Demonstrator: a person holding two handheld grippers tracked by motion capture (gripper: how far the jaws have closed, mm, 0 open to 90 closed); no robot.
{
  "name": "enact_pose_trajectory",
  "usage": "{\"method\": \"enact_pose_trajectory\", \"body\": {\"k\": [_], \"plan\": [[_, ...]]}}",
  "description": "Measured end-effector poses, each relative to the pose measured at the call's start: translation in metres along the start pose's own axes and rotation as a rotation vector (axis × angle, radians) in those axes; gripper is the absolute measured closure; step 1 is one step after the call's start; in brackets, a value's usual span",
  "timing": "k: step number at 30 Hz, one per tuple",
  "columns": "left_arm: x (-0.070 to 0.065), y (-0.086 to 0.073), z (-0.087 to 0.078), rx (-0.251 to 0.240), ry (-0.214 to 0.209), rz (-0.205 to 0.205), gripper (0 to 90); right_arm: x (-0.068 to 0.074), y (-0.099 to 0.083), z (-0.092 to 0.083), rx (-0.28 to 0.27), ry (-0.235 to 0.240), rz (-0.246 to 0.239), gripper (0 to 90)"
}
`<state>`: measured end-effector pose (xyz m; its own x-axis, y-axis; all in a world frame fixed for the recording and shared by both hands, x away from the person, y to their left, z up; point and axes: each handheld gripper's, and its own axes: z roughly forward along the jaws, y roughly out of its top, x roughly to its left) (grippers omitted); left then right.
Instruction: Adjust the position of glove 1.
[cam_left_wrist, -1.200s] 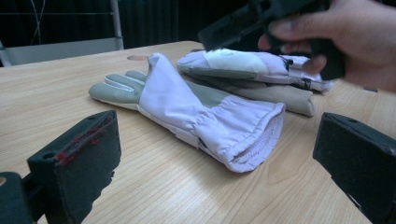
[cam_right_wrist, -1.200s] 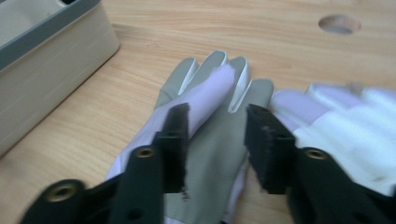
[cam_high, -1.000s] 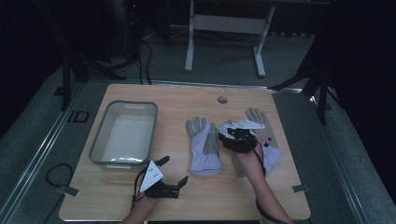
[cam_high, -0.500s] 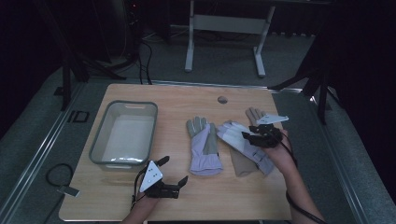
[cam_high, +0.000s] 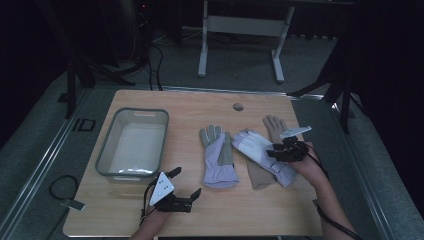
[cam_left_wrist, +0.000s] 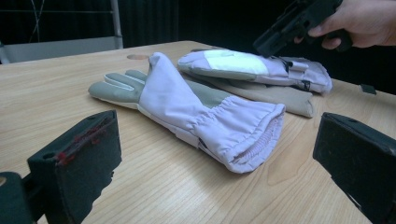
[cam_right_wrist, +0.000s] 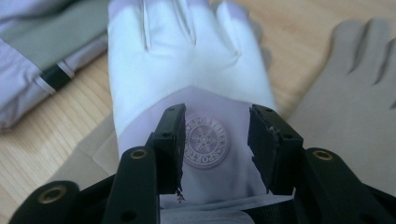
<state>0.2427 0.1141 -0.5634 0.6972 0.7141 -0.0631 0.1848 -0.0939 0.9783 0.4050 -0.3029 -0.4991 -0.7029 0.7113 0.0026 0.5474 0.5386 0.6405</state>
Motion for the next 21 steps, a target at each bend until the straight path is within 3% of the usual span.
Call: {"method": "enact_pose_trajectory", "body": {"k": [5, 9, 16, 17, 19, 21], "plan": [[0.0, 0.0, 0.0, 0.001, -0.002, -0.005, 1.0, -0.004, -0.004, 0.002, 0.036, 0.062, -0.01, 54.3], [0.0, 0.0, 0.0, 0.001, -0.001, -0.005, 1.0, -0.005, -0.009, 0.006, 0.097, 0.035, -0.044, 52.4], [0.0, 0.0, 0.0, 0.001, 0.001, -0.003, 1.0, -0.004, -0.016, 0.014, 0.053, 0.069, -0.035, 61.4], [0.0, 0.0, 0.0, 0.001, 0.001, -0.004, 1.0, -0.003, -0.018, 0.014, 0.045, 0.065, -0.025, 62.7], [0.0, 0.0, 0.0, 0.001, 0.0, -0.005, 1.0, 0.001, -0.019, 0.013, 0.028, 0.046, -0.003, 73.8], [0.0, 0.0, 0.0, 0.001, 0.0, -0.005, 1.0, 0.007, -0.02, 0.009, 0.009, 0.003, 0.013, 77.4]]}}
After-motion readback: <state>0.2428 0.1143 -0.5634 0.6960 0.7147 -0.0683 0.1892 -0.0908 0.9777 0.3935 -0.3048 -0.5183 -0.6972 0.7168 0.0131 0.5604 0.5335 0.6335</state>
